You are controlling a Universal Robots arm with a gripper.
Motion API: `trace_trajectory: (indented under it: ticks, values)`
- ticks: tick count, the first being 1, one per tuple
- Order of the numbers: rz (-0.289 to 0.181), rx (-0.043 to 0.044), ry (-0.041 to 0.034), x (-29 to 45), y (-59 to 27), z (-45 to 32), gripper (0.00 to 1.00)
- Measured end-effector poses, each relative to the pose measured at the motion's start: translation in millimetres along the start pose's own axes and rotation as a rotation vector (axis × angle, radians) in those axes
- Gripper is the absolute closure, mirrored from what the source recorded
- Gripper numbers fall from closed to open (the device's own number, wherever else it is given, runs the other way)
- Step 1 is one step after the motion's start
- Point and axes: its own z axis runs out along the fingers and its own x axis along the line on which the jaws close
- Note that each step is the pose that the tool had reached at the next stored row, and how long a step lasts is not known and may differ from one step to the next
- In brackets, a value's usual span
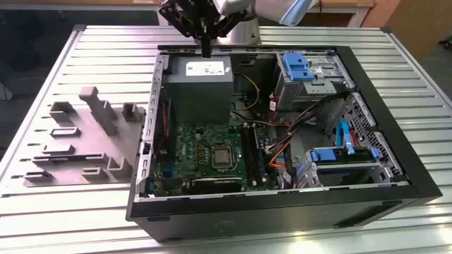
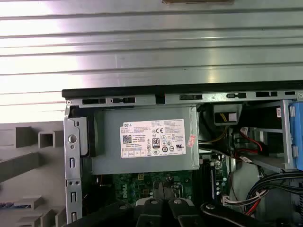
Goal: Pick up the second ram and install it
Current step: 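Reach for the second ram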
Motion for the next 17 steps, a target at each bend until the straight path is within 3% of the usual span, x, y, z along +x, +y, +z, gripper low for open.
trace_trajectory:
  ticks: [12, 17]
  values:
    - [0.000, 0.0001, 0.0000, 0.8, -0.1, -0.1, 0.89]
    - [0.000, 0.0001, 0.0000, 6.8, -0.5, -0.1, 0.89]
